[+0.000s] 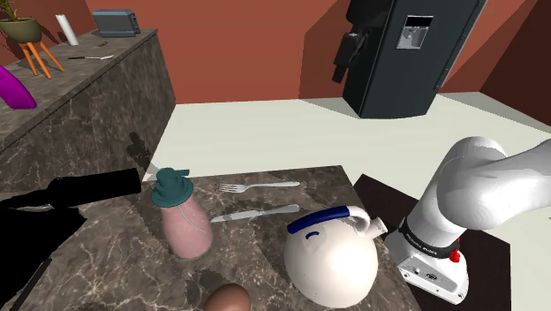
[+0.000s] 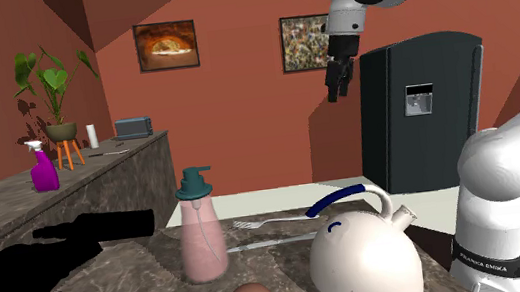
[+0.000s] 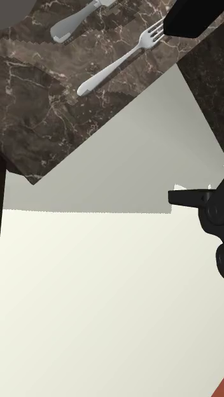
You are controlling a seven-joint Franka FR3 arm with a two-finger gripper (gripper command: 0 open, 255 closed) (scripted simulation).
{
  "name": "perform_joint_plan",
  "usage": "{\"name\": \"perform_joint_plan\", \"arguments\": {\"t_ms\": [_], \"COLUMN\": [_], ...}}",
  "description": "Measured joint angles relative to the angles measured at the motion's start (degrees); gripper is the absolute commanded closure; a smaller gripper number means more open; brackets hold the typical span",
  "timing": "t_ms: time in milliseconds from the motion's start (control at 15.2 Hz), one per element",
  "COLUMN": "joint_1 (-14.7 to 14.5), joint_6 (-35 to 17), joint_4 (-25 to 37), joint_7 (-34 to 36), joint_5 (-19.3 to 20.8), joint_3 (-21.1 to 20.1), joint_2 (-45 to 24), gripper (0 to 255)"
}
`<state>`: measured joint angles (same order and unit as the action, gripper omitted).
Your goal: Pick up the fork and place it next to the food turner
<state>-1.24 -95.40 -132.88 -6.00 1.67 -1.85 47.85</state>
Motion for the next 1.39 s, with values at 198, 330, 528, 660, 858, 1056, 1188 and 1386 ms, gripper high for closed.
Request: {"name": "perform_joint_plan", "arguments": {"t_ms": [198,330,528,660,858,1056,1188,1386], "joint_1": [-0.56,-1.44,-2.79,-3.84,-5.16,-6.35,-7.24,-8.58], "joint_6": [-1.43,-4.13,-9.18,-12.34,-16.56,-20.55,-23.73,-27.17], "joint_4": [-0.72,-1.86,-4.03,-5.04,-5.51,-5.42,-5.67,-4.24], "joint_7": [-0.24,-0.42,-1.00,-0.99,-1.60,-2.40,-2.59,-2.50], "joint_5": [-0.38,-1.03,-1.93,-2.69,-3.50,-4.11,-4.57,-5.04], "joint_3": [-0.36,-1.07,-2.02,-3.08,-4.18,-5.20,-6.19,-7.91], "joint_2": [-1.00,-3.00,-6.57,-9.17,-13.53,-18.27,-21.63,-27.07], "gripper": [0,0,0,0,0,0,0,0]}}
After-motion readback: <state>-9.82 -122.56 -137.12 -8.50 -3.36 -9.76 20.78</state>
